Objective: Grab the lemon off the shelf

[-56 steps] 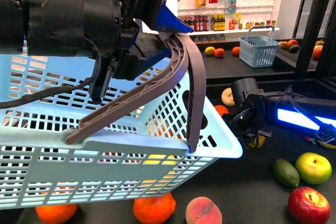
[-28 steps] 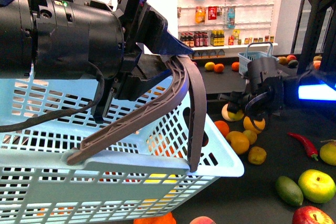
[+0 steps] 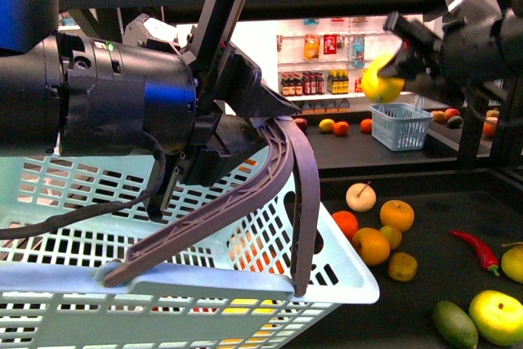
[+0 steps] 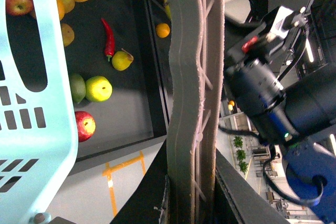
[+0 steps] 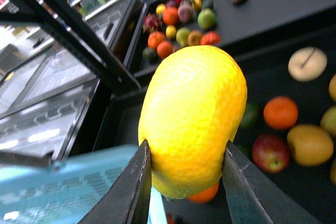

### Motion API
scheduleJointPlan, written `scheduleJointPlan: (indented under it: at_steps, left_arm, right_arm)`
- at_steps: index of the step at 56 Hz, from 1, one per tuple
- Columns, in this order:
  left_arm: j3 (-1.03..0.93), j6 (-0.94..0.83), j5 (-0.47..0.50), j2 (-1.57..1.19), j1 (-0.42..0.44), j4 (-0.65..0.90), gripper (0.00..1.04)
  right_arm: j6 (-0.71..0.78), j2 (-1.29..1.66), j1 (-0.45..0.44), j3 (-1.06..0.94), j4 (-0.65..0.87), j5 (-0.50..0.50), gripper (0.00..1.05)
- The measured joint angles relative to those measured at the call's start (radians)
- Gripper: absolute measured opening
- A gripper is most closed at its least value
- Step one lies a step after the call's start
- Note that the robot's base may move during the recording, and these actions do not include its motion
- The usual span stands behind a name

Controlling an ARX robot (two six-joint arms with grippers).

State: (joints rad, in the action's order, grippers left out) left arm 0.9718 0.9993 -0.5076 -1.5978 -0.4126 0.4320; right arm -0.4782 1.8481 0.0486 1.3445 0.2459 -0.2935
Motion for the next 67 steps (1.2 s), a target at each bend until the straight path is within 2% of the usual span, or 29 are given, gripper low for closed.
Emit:
scheduleJointPlan:
  at_steps: [8, 16, 44, 56, 67]
  left_arm:
    - [0.000, 0.000, -0.001, 0.000, 0.000, 0.000, 0.14]
    - [0.000, 0.000, -0.001, 0.000, 0.000, 0.000, 0.14]
    - [0.000, 0.001, -0.001, 0.000, 0.000, 0.000, 0.14]
    - [0.000, 0.000, -0.005, 0.000, 0.001, 0.000, 0.14]
    - [0.000, 0.007, -0.009, 0.000, -0.001, 0.000, 0.14]
  right_arm:
    - [-0.031, -0.120, 0.023, -0.156, 0.001, -0.114, 0.32]
    - [-0.056, -0.215, 0.104, -0.251, 0.034, -0.198, 0.32]
    - [-0.071, -0.167, 0.248, -0.365, 0.065, -0.185, 0.32]
    - [-0.071, -0.170, 0.245, -0.394, 0.104, -0.171, 0.63]
    - [-0.064, -0.262, 0.184, -0.424, 0.146, -0.154, 0.93]
